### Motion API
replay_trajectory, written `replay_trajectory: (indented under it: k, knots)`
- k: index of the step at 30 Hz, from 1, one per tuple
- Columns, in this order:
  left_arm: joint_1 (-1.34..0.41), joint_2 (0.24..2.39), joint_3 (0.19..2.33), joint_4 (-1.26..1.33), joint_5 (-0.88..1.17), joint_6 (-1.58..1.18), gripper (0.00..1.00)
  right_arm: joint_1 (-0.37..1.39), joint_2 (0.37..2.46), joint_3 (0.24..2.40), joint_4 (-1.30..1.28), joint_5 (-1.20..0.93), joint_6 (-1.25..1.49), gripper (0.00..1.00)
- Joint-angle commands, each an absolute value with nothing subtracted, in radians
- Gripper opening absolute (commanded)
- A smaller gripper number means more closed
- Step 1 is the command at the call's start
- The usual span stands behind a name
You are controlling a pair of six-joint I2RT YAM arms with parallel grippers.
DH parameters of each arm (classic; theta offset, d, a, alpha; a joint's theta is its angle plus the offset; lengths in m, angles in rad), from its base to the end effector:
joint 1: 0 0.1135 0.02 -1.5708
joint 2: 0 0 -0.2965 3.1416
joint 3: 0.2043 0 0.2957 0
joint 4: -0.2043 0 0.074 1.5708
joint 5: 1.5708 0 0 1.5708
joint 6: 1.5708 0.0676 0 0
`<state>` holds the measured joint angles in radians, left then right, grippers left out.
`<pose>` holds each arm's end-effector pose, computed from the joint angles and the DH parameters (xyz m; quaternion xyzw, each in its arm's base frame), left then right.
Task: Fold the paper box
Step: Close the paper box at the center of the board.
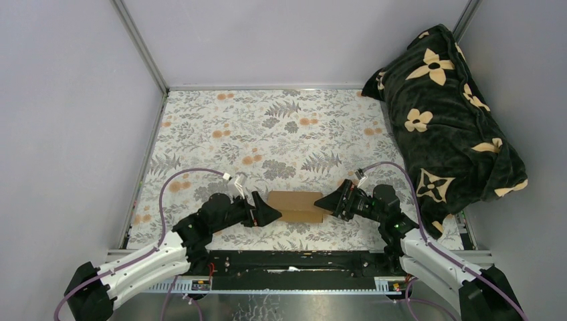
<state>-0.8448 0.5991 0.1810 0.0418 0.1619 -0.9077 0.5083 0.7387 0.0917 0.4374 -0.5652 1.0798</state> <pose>0.1213 -0.1530 0.1662 0.0195 0.8252 -0.4735 0.3074 0.1538 0.1271 0.1592 0.0420 0.7656 0.5829 0.2690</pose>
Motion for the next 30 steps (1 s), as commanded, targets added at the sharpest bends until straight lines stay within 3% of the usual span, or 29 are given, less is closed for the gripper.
replay_trajectory:
  k: [1, 30]
  knots:
    - [-0.863, 0.592, 0.233, 0.098, 0.198, -0.940, 0.99, 0.513, 0.721, 0.154, 0.489, -0.611, 1.130, 1.00]
    - [-0.863, 0.729, 0.430, 0.018, 0.227, -0.888, 0.98, 0.514, 0.910, 0.177, 0.703, -0.647, 1.262, 1.00]
